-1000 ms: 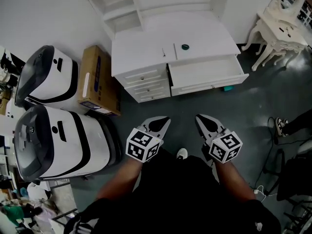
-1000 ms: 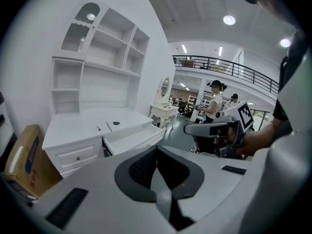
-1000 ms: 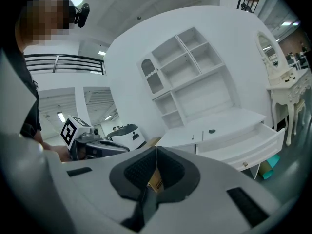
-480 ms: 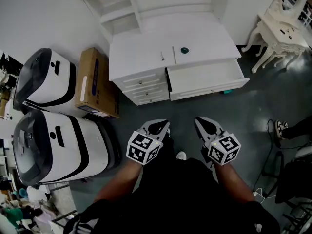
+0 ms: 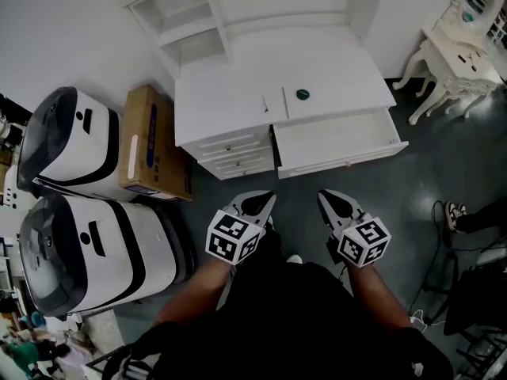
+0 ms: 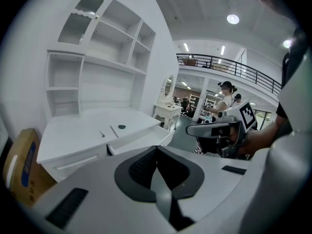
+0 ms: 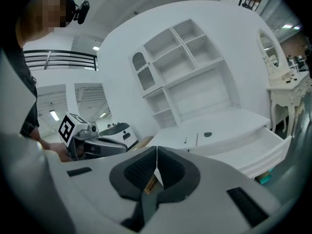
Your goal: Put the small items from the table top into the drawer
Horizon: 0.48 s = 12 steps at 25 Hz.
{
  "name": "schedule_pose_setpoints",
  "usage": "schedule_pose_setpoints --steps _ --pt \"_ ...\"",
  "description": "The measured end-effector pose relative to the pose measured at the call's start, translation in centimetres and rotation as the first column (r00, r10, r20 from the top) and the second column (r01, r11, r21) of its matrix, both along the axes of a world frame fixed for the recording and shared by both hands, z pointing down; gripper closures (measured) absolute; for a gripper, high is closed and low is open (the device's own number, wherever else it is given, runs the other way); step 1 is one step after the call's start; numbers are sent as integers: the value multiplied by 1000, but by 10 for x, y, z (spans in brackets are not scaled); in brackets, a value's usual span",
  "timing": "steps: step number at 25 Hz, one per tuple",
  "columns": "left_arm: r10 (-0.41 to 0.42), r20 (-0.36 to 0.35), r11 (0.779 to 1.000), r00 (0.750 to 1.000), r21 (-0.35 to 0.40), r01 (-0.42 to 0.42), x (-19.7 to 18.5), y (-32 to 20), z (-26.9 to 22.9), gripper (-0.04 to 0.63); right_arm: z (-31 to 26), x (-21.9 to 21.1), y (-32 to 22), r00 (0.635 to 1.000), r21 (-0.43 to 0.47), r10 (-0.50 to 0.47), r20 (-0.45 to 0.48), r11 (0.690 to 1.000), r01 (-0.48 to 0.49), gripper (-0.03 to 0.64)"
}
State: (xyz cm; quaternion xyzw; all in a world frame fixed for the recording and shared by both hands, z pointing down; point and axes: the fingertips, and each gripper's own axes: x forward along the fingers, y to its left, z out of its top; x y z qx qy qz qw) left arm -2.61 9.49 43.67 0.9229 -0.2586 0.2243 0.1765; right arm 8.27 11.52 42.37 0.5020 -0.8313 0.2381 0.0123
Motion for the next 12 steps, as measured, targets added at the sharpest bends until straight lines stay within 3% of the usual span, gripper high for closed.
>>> schedule_pose_setpoints --steps 12 --pt "11 -32 1000 999 -9 -11 -11 -101 -1 586 0 -17 -97 999 -30 1 -45 1000 -2 592"
